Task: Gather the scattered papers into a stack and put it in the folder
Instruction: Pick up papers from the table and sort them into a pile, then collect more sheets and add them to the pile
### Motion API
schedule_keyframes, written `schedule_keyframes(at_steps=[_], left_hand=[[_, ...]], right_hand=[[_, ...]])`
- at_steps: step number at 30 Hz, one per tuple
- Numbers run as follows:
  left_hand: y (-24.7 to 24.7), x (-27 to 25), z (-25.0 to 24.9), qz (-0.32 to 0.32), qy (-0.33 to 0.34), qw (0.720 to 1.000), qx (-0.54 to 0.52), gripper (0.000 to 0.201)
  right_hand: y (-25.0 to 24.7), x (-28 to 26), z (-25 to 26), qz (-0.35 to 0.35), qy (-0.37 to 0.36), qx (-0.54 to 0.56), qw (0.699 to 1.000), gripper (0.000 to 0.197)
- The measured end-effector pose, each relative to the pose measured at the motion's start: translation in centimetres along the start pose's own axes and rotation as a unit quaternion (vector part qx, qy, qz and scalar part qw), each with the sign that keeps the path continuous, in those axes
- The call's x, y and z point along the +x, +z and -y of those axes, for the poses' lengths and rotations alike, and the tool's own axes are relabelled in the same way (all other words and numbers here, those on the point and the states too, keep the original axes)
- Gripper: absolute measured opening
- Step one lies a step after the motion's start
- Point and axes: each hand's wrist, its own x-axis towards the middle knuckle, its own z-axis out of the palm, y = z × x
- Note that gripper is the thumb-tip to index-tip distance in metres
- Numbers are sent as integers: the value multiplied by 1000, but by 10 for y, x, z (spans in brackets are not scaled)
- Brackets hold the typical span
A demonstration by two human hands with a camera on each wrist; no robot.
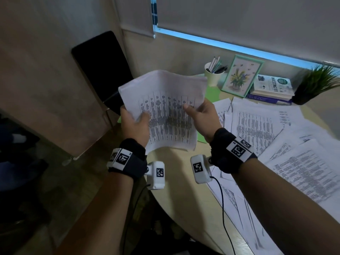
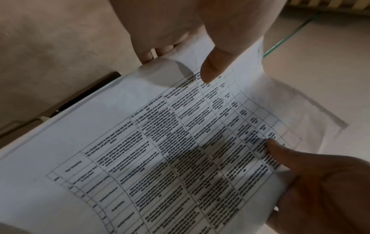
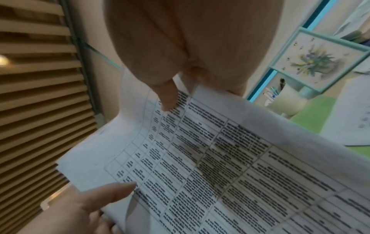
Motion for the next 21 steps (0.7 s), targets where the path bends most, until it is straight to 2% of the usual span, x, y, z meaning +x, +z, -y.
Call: schedule_keyframes(at_steps=[4,6,9,13,16,19,21], left_hand=[[-1,3,-12,-14,26,999,-17,37],[-3,0,-10,-17,30,999,5,38],[-7,-7,10,-5,-3,999,54,44],[-9,-18,35,20,-21,991,132,35],[-7,-13,35,19,17,980,197,28],[-5,-2,28,42,65,976,205,23],[-5,4,25,52,64,977,195,22]], right_hand=[[-5,-3,11,-26,-29,36,999,30],[-10,-7,4,-33,-12,35,999,31],[-15,-14,-19,-26,36,-8,999,34],[-16,-24,-44,-13,65,-91,994,31],[-17,-20,-41,-23,69,-130,989,24],[-21,-11,-29,-19,48,-147,988,24],[-24,-6,-25,-11,50,-167,985,25]])
